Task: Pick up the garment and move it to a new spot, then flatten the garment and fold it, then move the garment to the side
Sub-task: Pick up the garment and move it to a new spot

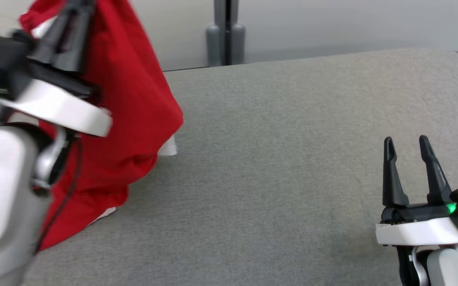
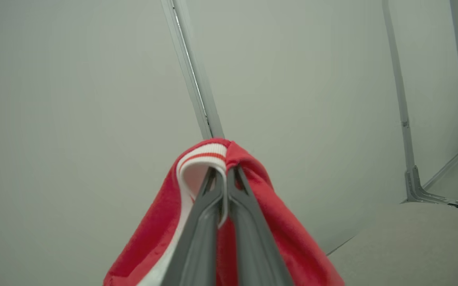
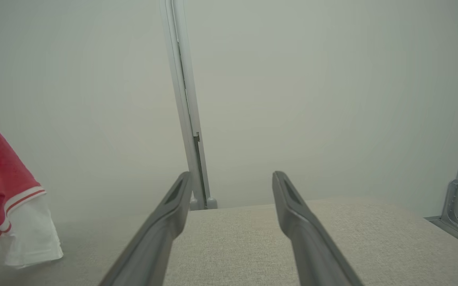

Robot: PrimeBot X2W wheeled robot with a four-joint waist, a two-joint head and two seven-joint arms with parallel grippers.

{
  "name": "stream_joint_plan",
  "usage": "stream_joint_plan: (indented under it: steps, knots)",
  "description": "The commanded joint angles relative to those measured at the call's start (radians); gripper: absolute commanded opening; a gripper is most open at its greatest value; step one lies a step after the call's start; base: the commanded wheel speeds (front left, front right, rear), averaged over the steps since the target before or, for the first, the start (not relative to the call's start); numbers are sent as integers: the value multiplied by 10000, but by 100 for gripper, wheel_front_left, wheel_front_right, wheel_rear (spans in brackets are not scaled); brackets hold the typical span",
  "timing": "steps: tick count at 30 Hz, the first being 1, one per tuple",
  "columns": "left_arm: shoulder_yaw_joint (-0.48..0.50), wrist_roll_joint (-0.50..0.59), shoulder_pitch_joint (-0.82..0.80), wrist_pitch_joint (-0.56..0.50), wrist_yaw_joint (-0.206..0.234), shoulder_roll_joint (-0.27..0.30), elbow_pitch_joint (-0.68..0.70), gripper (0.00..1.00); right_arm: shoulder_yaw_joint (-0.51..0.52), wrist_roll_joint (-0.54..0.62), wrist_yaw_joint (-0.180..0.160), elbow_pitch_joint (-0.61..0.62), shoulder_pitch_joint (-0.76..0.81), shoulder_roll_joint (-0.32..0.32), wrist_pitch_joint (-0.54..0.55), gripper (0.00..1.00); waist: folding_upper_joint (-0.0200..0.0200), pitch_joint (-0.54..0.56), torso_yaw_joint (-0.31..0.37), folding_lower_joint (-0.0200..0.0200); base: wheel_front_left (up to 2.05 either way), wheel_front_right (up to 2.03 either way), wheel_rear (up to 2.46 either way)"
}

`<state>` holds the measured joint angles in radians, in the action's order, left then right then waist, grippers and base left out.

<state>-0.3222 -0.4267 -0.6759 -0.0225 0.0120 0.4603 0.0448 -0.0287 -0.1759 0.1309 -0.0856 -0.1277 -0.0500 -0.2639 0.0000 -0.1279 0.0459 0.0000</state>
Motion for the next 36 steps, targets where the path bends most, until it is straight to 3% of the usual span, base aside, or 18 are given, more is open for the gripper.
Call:
stream_joint_plan:
  steps: [1, 6, 12, 17, 19, 26, 32, 36]
  knots:
    - [-344, 244, -280, 42, -49, -250, -39, 0, 50, -36, -3, 72, -179, -13, -12, 100, 0, -301, 367, 0, 0, 0, 0]
    - [-2028, 955, -760, 83, -322, -1502, -805, 0, 52, -162, -3, 176, -458, -17, -11, 100, 0, -773, 1041, 0, 0, 0, 0]
    - [-3841, 1629, -1236, 439, -637, -3236, -2669, 0, -91, -560, -1, 194, -899, -17, -12, 100, 0, -1496, 2121, 0, 0, 0, 0]
    - [-5153, 1924, -1601, 1109, -639, -3991, -4467, 0, -215, -1021, -1, 86, -1036, -12, -11, 100, 0, -1884, 3004, 0, 0, 0, 0]
    - [-5512, 1666, -1616, 1271, -615, -4047, -4833, 100, -321, -1041, -1, 46, -1014, -12, -12, 100, 0, -1927, 3176, 0, 0, 0, 0]
    - [-6636, 432, -1651, 1632, -198, -4049, -4938, 100, -130, -983, -1, 17, -951, -7, -12, 100, 0, -1791, 3004, 0, 0, 0, 0]
    - [-6687, -381, -1862, 2265, 295, -4073, -5223, 100, 177, -556, -1, 60, -804, -15, -11, 100, 0, -1239, 1879, 0, 0, 0, 0]
    - [-5968, -716, -1868, 2707, 774, -4045, -5339, 100, 290, -180, -1, 102, -663, -13, -11, 100, 0, -787, 910, 0, 0, 0, 0]
